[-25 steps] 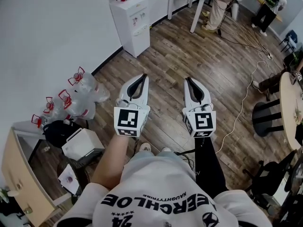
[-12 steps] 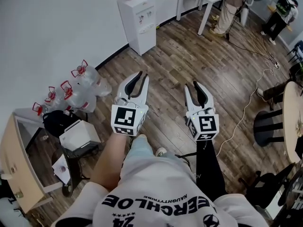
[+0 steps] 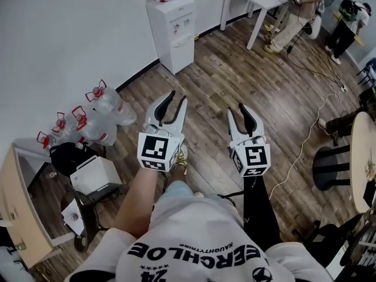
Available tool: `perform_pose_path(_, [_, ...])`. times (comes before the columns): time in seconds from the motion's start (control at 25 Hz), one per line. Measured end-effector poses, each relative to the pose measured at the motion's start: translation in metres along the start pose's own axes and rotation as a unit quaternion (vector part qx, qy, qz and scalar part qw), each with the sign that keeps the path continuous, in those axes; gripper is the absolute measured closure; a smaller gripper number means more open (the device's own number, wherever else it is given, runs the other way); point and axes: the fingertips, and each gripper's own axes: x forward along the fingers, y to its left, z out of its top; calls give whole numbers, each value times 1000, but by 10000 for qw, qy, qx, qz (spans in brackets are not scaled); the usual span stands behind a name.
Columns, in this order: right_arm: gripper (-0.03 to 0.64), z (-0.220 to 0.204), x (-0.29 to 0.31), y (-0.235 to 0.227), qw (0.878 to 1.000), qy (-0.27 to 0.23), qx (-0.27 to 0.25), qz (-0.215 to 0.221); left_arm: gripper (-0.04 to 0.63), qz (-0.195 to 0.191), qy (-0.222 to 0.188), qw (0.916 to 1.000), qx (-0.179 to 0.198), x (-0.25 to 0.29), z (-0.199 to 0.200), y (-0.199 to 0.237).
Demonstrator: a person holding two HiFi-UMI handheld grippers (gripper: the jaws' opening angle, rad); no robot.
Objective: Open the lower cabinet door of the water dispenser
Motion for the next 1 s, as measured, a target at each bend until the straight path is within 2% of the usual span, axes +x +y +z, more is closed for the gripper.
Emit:
perform_pose_path(0.16, [495,2,45,-12,9999,28,-164,-29,466,-75,19,10000,-21,38,-9,27])
perform_pose_path(0.56, [495,8,166,-35,9997,159,-90,-148,464,-305,100,9995,-74,137,-7,108])
perform_pose_path(1.0, [495,12,269,-35,9995,242,-141,-108,465,-386,181,9991,-73,199,-15,182])
